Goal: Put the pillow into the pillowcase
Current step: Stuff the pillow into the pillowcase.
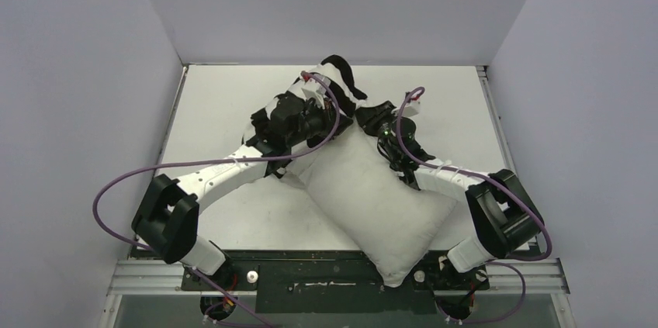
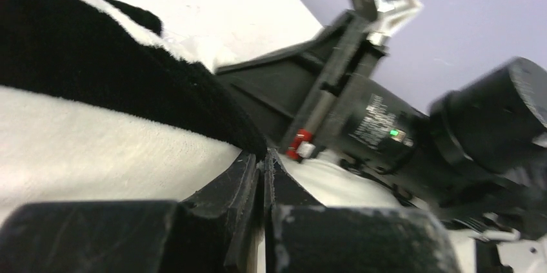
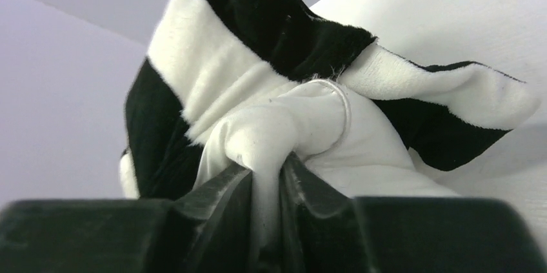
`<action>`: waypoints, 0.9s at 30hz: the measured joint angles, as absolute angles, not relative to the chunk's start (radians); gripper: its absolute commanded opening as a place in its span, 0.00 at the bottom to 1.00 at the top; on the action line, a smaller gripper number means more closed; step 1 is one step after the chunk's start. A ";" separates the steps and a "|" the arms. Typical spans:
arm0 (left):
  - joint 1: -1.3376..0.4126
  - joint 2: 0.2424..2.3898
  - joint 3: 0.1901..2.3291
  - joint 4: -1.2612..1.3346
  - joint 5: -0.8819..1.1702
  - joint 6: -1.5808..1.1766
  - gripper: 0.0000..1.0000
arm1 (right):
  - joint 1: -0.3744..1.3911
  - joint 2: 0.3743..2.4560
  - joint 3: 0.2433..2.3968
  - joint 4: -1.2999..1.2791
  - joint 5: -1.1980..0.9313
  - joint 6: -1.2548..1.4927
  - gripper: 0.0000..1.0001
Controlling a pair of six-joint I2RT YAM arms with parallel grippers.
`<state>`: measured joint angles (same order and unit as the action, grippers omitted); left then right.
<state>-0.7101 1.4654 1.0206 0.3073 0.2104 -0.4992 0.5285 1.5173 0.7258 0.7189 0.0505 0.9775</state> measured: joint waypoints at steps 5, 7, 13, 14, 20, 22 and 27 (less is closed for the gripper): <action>-0.633 1.562 1.108 0.254 0.251 -0.505 0.46 | 0.452 1.518 0.726 0.710 0.062 0.970 0.60; -0.616 1.563 1.144 0.196 0.256 -0.492 0.49 | 0.406 1.512 0.726 0.704 0.044 0.950 0.70; -0.557 1.494 1.209 0.039 0.260 -0.404 0.63 | 0.363 1.388 0.748 0.512 -0.039 0.754 0.91; -0.542 1.477 1.209 0.010 0.259 -0.394 0.64 | 0.369 1.364 0.760 0.479 -0.059 0.718 0.93; -0.421 1.341 1.085 -0.065 0.253 -0.391 0.65 | 0.479 1.256 0.850 0.284 -0.085 0.472 0.99; -0.360 1.295 1.003 -0.061 0.270 -0.419 0.64 | 0.538 1.256 0.914 0.199 -0.065 0.389 1.00; -0.182 1.243 0.776 0.004 0.347 -0.550 0.63 | 0.656 1.280 1.022 0.041 -0.027 0.237 1.00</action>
<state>-0.1822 1.2434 0.7757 0.0044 0.3470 -0.5495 0.6559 1.2800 1.0222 0.0406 -0.0269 0.2375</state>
